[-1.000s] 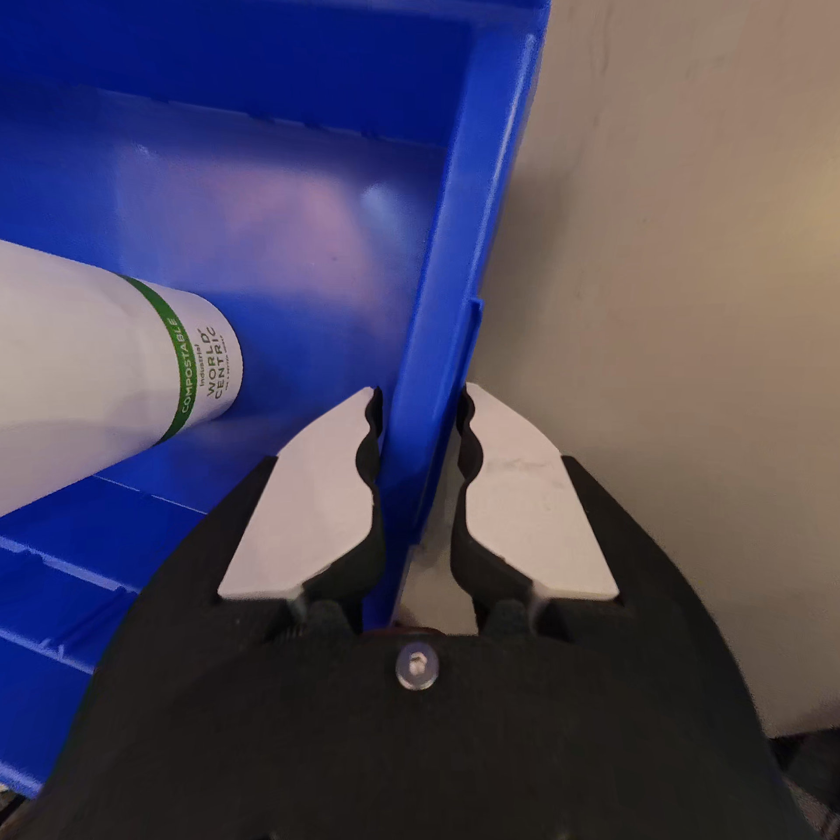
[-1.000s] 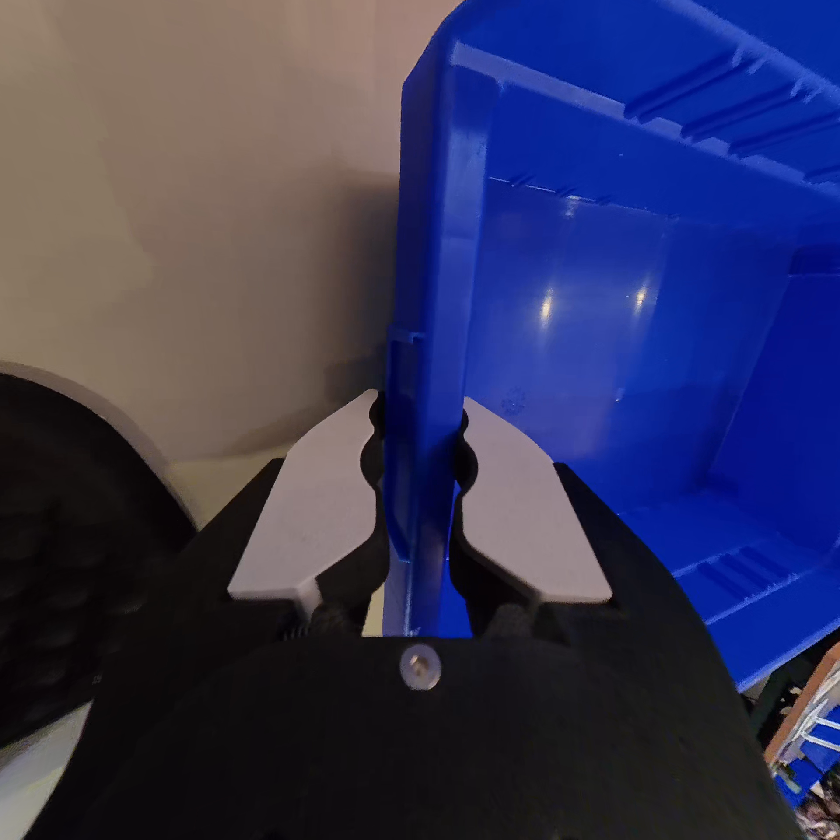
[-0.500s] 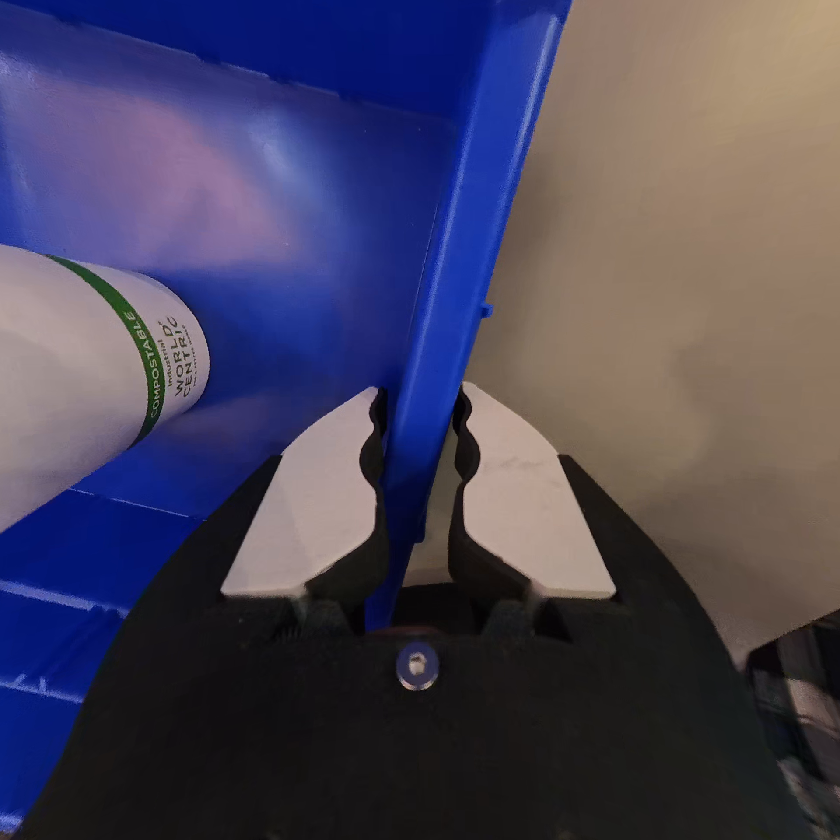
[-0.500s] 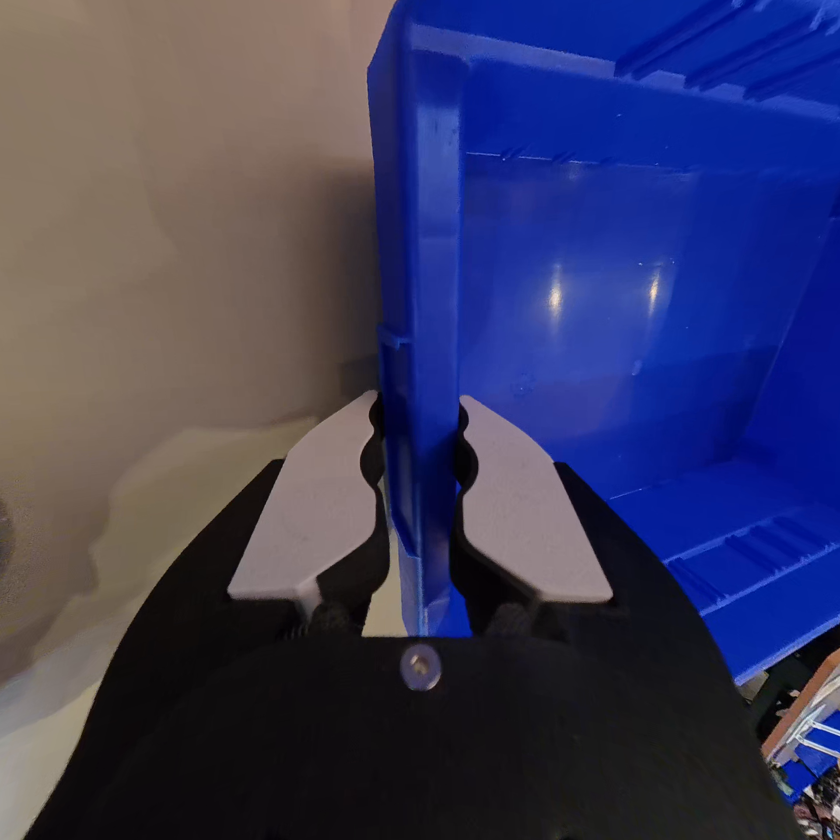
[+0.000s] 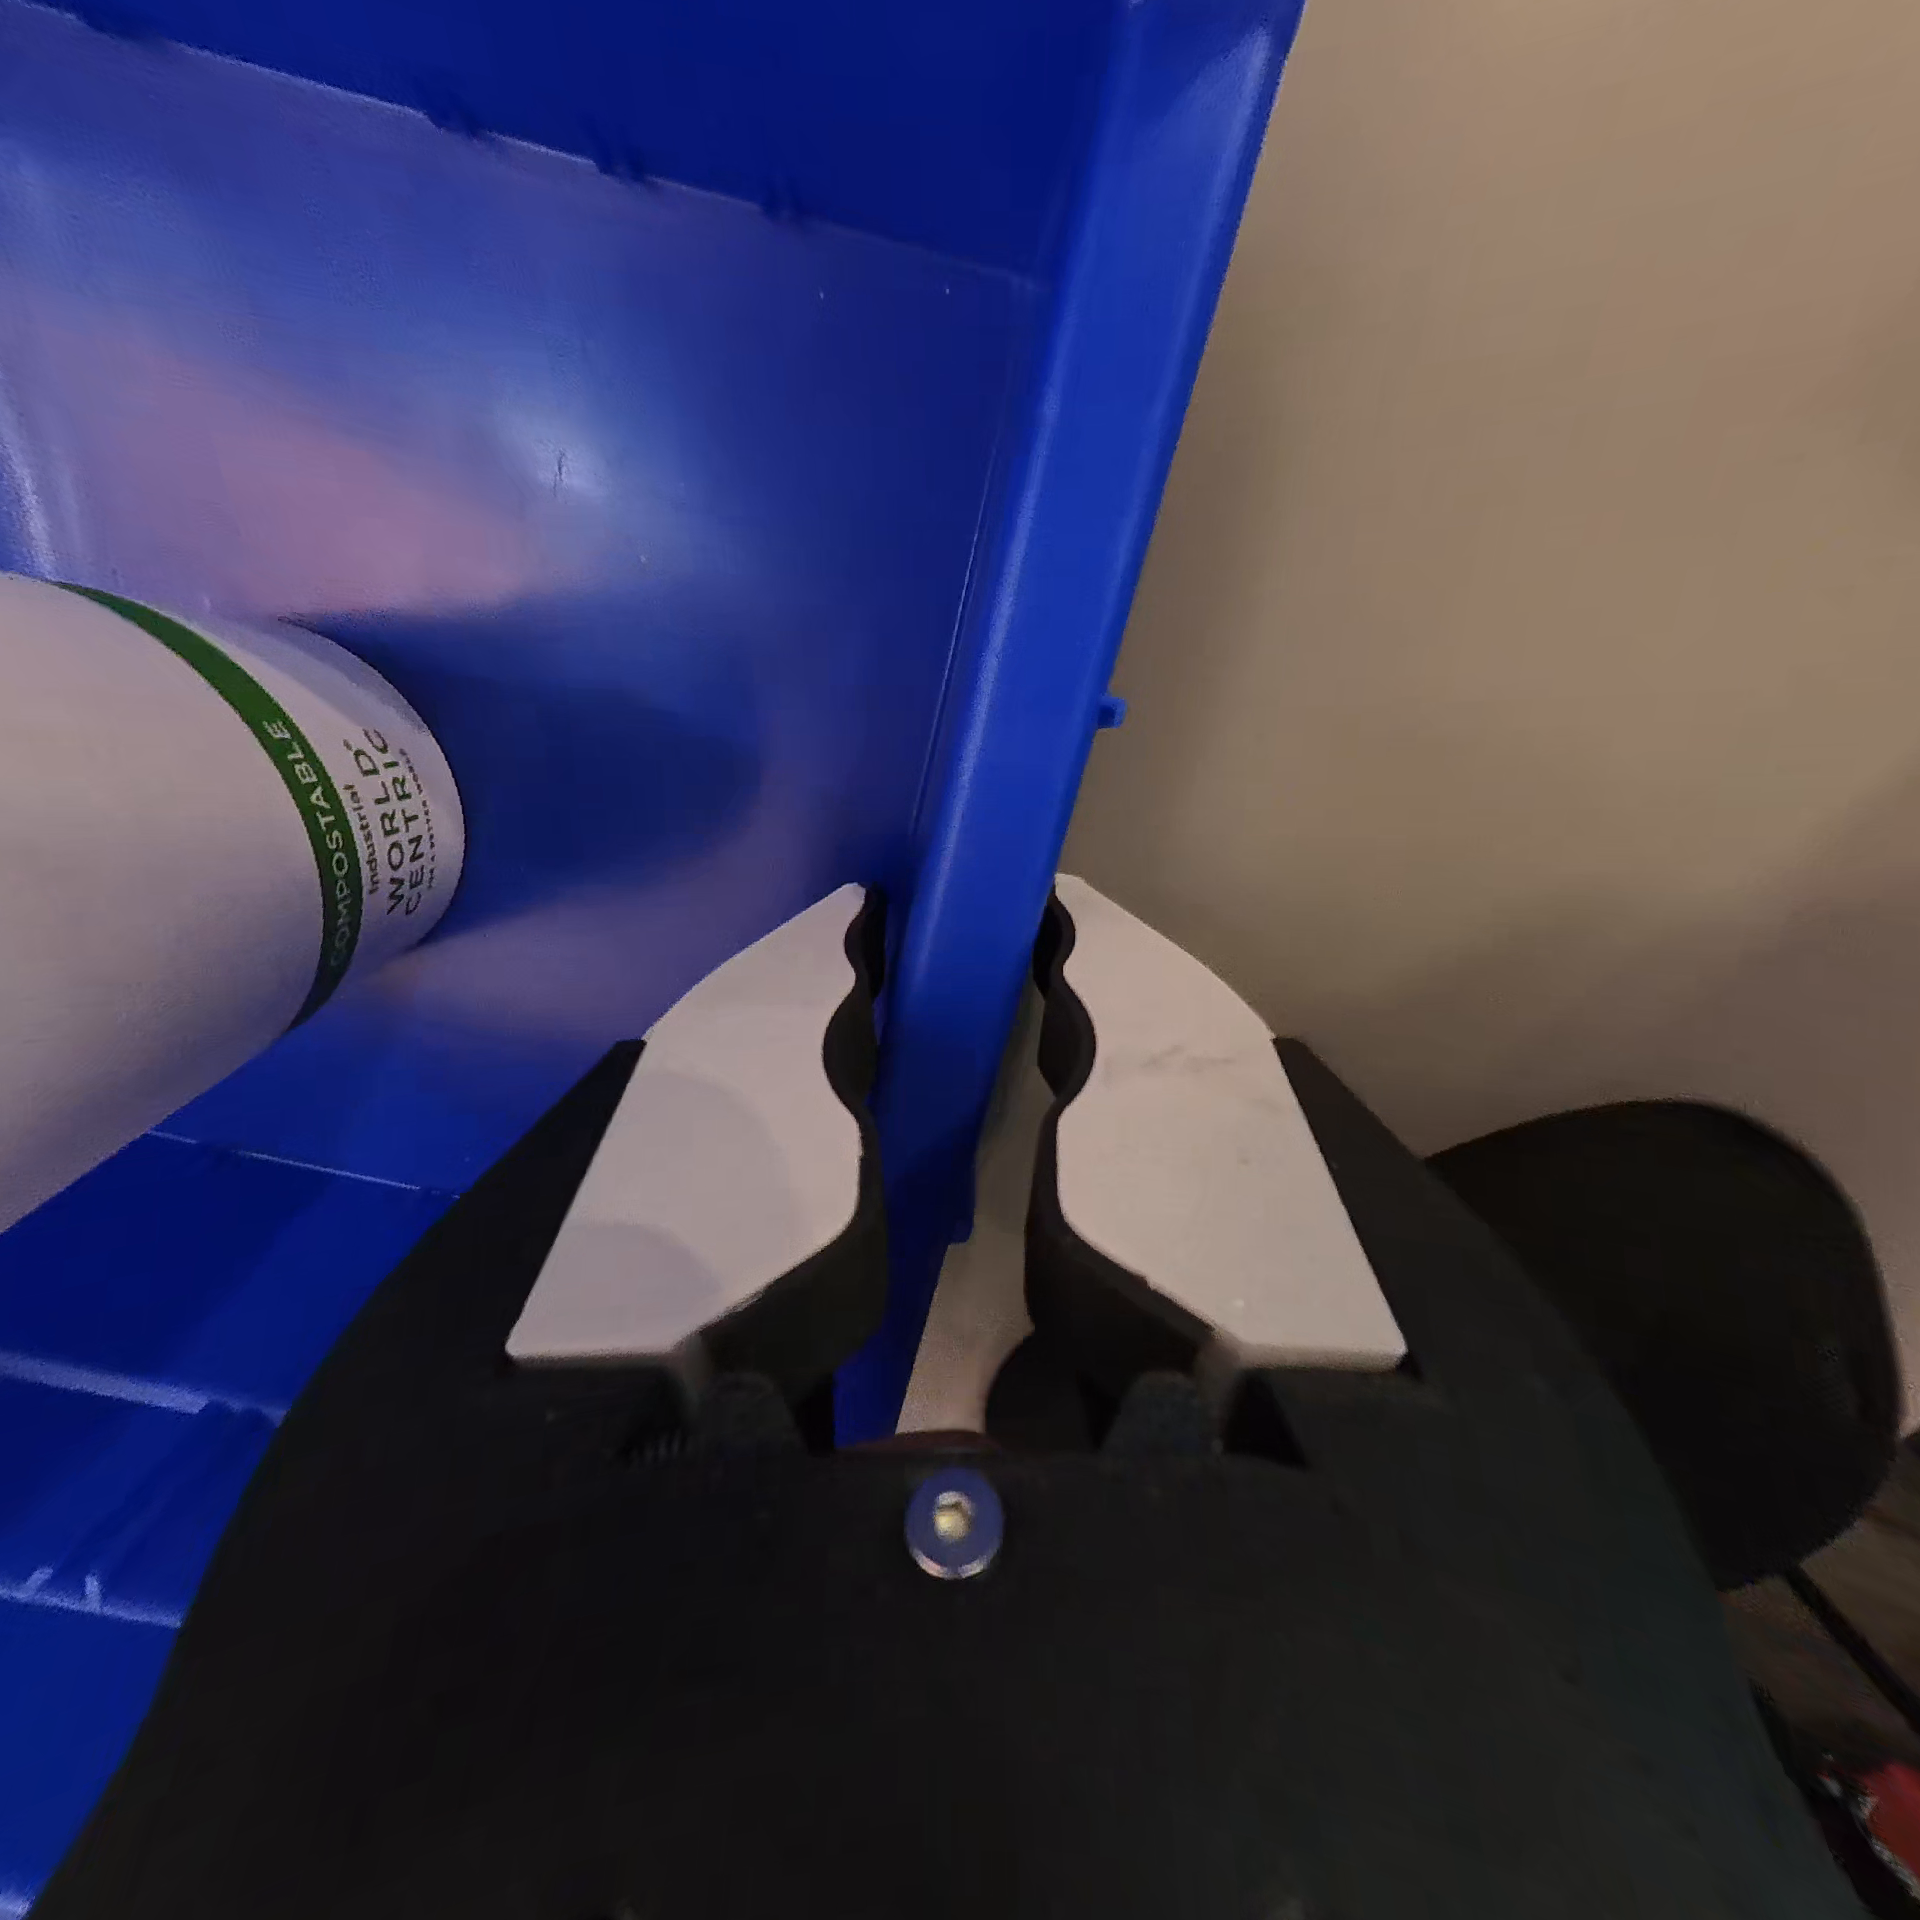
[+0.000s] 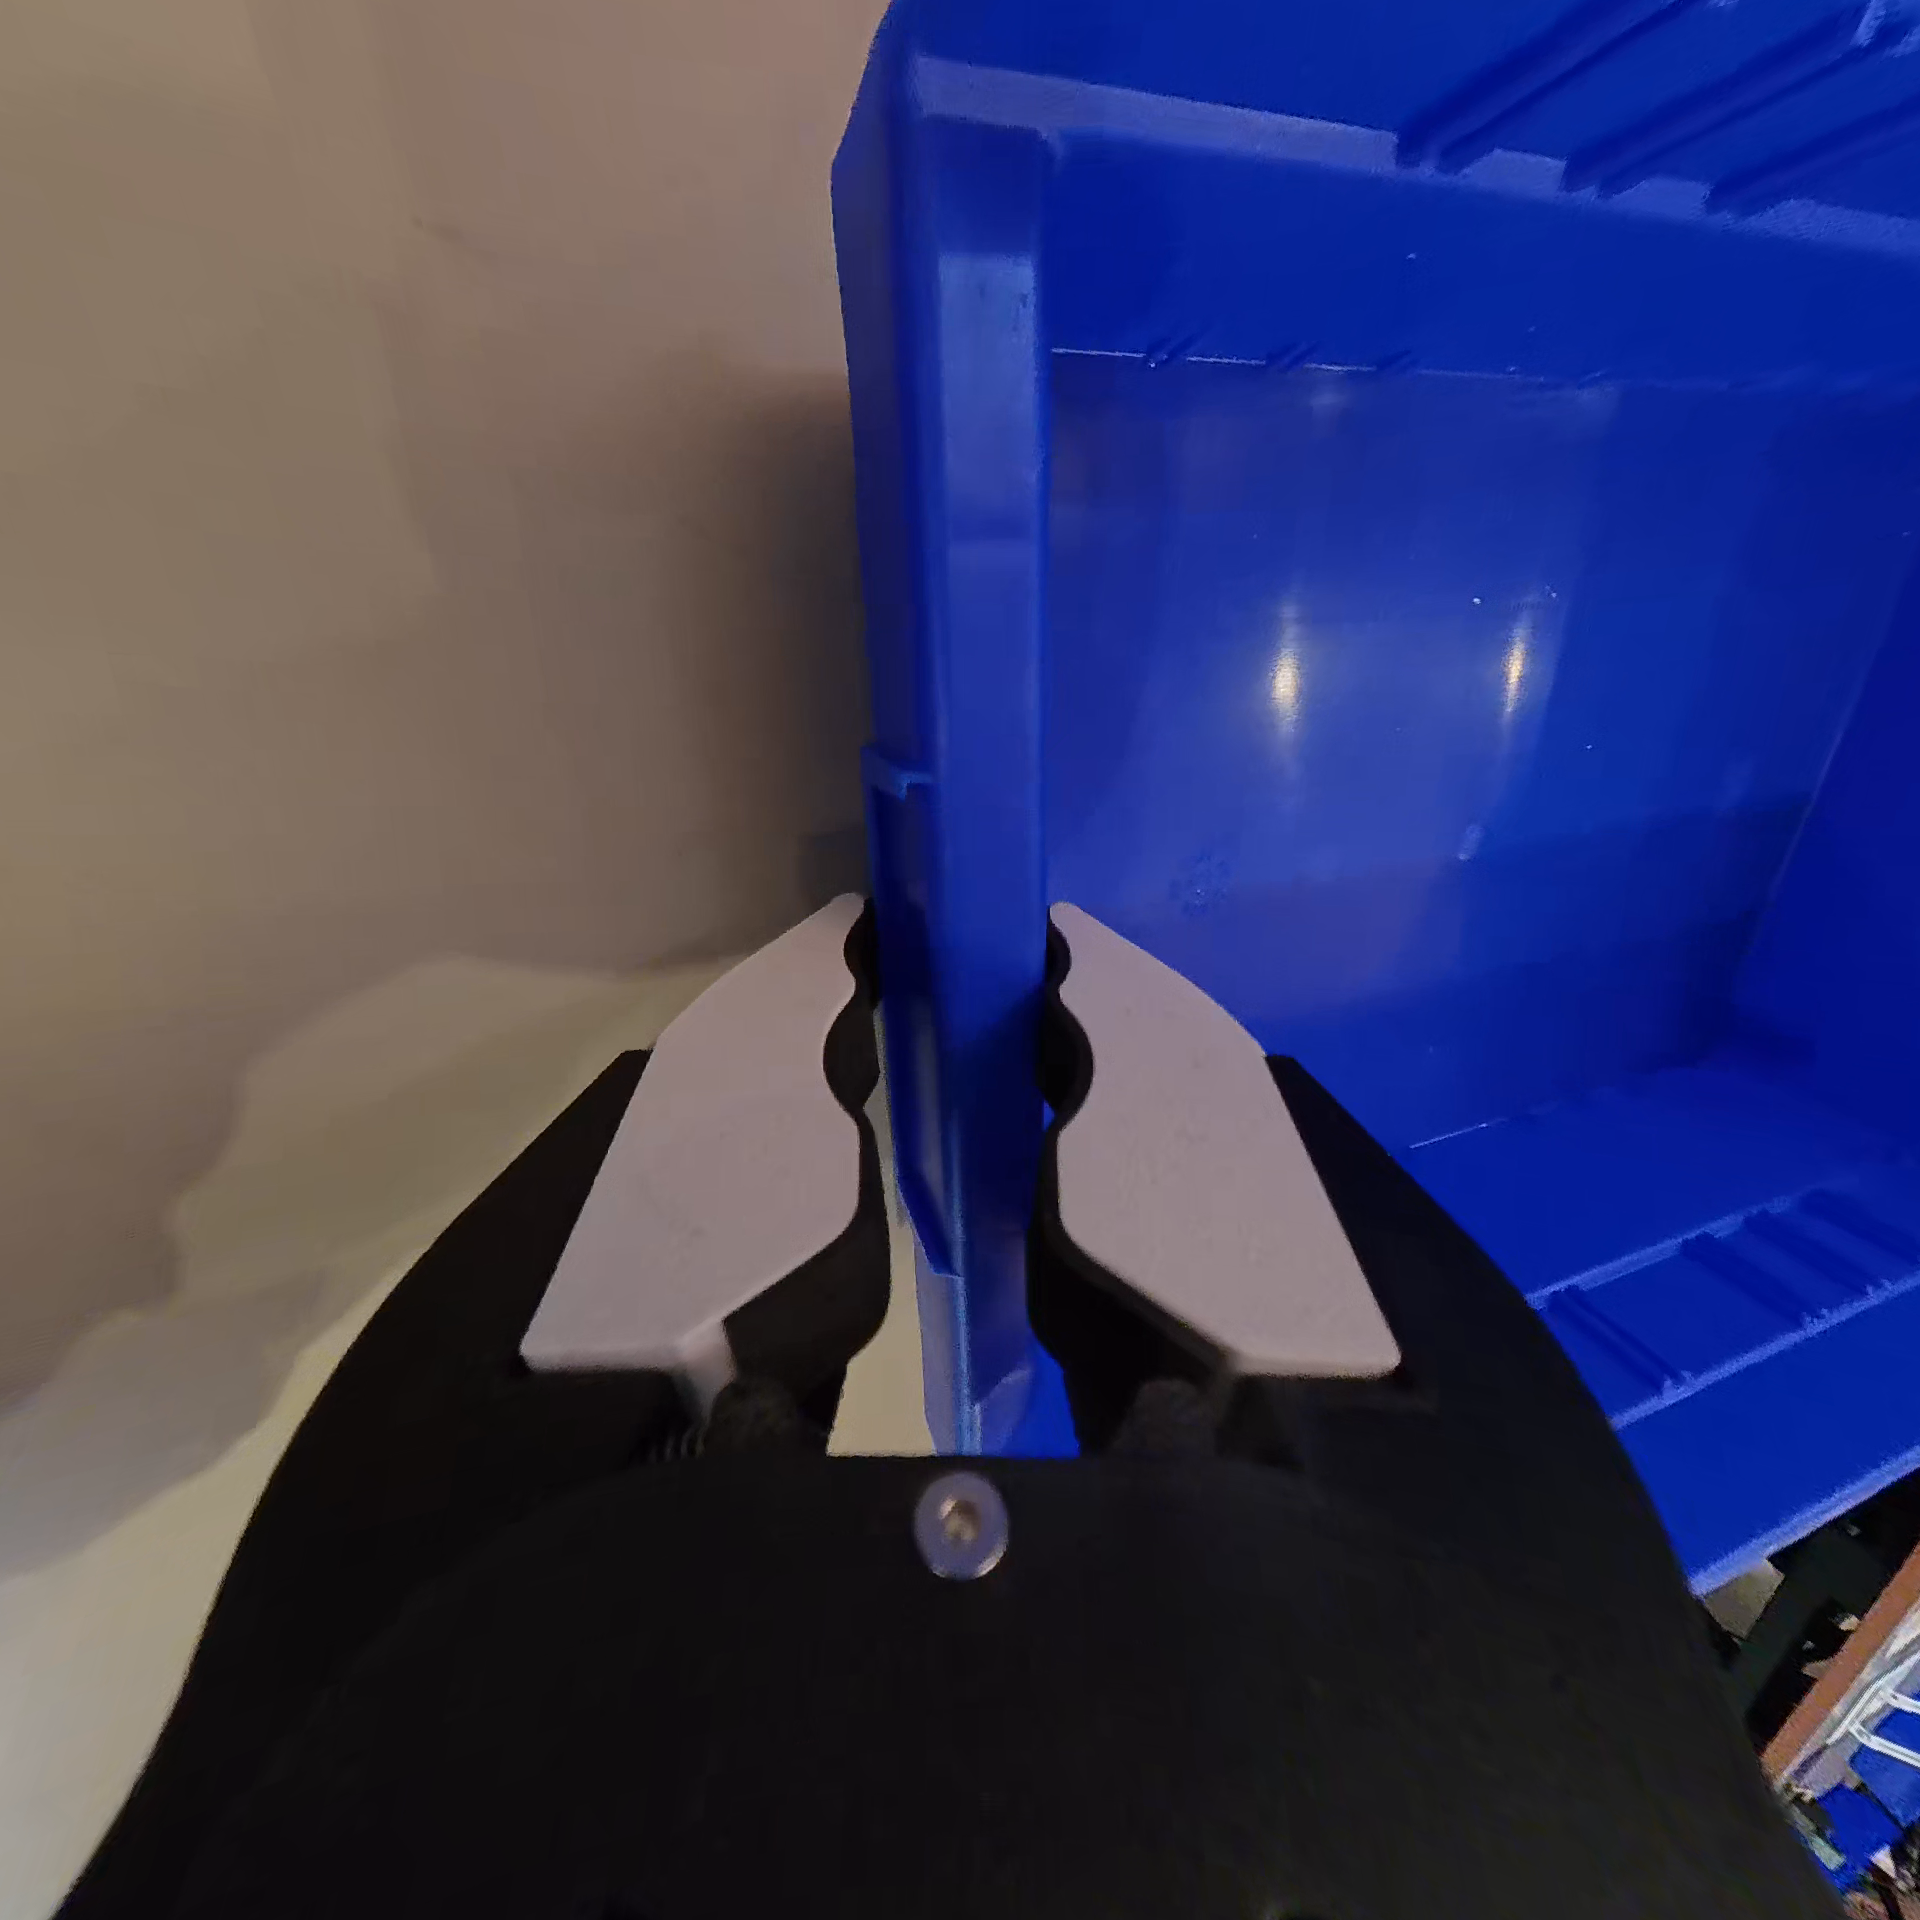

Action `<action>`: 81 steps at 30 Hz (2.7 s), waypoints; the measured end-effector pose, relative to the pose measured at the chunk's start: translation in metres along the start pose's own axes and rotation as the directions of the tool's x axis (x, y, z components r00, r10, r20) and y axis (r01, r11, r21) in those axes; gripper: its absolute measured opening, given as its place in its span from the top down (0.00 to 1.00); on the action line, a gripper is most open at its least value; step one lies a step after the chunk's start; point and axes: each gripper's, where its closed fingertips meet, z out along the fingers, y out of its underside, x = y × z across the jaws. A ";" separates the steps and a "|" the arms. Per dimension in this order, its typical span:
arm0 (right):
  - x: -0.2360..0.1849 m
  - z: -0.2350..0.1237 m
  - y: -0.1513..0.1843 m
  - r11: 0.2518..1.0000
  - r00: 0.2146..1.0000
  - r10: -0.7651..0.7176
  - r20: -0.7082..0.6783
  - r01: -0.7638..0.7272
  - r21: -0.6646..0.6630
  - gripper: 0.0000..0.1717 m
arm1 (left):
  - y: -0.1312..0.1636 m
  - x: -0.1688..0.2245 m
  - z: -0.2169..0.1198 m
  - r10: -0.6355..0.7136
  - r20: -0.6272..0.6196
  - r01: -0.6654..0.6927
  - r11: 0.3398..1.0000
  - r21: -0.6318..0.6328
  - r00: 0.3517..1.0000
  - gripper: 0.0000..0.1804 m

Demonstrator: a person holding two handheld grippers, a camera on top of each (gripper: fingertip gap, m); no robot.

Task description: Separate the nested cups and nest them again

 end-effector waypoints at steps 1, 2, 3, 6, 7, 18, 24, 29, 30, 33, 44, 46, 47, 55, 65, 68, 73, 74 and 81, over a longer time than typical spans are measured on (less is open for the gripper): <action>0.000 0.000 0.000 1.000 1.000 0.003 -0.001 -0.003 0.001 0.84 | 0.002 -0.003 -0.001 0.010 -0.001 -0.010 1.000 0.003 1.000 0.84; 0.000 0.000 0.000 1.000 1.000 0.012 0.002 -0.012 0.006 0.84 | 0.006 -0.004 -0.001 0.016 -0.001 -0.016 1.000 -0.008 1.000 0.81; -0.001 0.000 -0.001 1.000 1.000 0.020 0.004 -0.020 0.012 0.80 | 0.013 -0.006 -0.001 0.011 0.006 -0.011 0.999 -0.042 1.000 0.77; -0.002 0.000 -0.005 1.000 1.000 0.007 -0.017 -0.007 0.012 0.71 | 0.020 0.000 -0.001 -0.021 0.011 0.022 0.998 -0.053 1.000 0.67; -0.003 0.000 -0.007 1.000 1.000 -0.004 -0.009 0.004 0.018 0.72 | 0.017 0.000 -0.002 -0.026 0.035 0.027 0.999 -0.026 0.999 0.64; 0.002 0.004 -0.009 1.000 0.999 -0.025 0.032 0.025 -0.003 0.84 | 0.000 -0.007 0.004 -0.023 0.093 0.024 1.000 -0.007 0.995 0.84; 0.006 0.005 -0.002 0.999 0.998 -0.039 0.045 0.039 -0.009 0.84 | 0.011 -0.021 0.003 0.077 0.037 -0.075 0.996 -0.054 0.996 0.85; 0.011 0.006 0.003 0.998 0.997 -0.056 0.054 0.056 0.001 0.84 | 0.018 -0.044 0.002 0.150 0.026 -0.146 0.982 -0.119 0.988 0.86; 0.012 0.006 0.004 0.998 0.997 -0.055 0.054 0.055 0.004 0.84 | 0.018 -0.048 0.003 0.166 0.023 -0.162 0.979 -0.127 0.986 0.86; 0.015 0.007 0.007 0.999 0.997 -0.044 0.060 0.045 -0.003 0.84 | 0.021 -0.064 0.002 0.217 0.008 -0.214 0.968 -0.130 0.976 0.86; 0.029 0.011 0.013 0.999 0.997 0.005 0.072 -0.002 -0.043 0.84 | 0.027 -0.096 0.002 0.269 -0.007 -0.268 0.955 -0.132 0.963 0.86; 0.033 0.012 0.015 0.999 0.997 0.012 0.072 -0.008 -0.050 0.84 | 0.027 -0.099 0.002 0.274 -0.008 -0.273 0.953 -0.133 0.962 0.86; 0.033 0.012 0.016 0.999 0.997 0.020 0.077 -0.016 -0.052 0.84 | 0.028 -0.100 0.002 0.280 -0.010 -0.279 0.951 -0.136 0.960 0.86; 0.034 0.010 0.033 0.995 0.994 0.066 0.085 -0.059 -0.078 0.84 | 0.031 -0.107 0.002 0.299 -0.016 -0.298 0.943 -0.146 0.954 0.86; 0.025 0.004 0.052 0.991 0.991 0.105 0.085 -0.098 -0.088 0.84 | 0.042 -0.109 0.000 0.293 -0.014 -0.292 0.945 -0.148 0.956 0.86; 0.026 0.004 0.052 0.990 0.992 0.094 0.081 -0.085 -0.111 0.84 | 0.043 -0.109 -0.001 0.296 -0.016 -0.295 0.942 -0.162 0.955 0.86; 0.026 -0.004 0.052 0.987 0.991 0.134 0.013 -0.133 -0.096 0.68 | 0.047 -0.111 -0.010 0.234 0.055 -0.220 0.958 -0.186 0.971 0.68; 0.026 -0.010 0.050 0.986 0.989 0.145 -0.008 -0.146 -0.077 0.65 | 0.046 -0.108 -0.016 0.229 0.067 -0.215 0.962 -0.169 0.971 0.67; 0.019 -0.066 0.018 0.988 0.974 0.152 -0.165 -0.149 0.034 0.63 | 0.051 -0.081 -0.072 0.145 0.241 -0.140 0.989 -0.039 0.960 0.52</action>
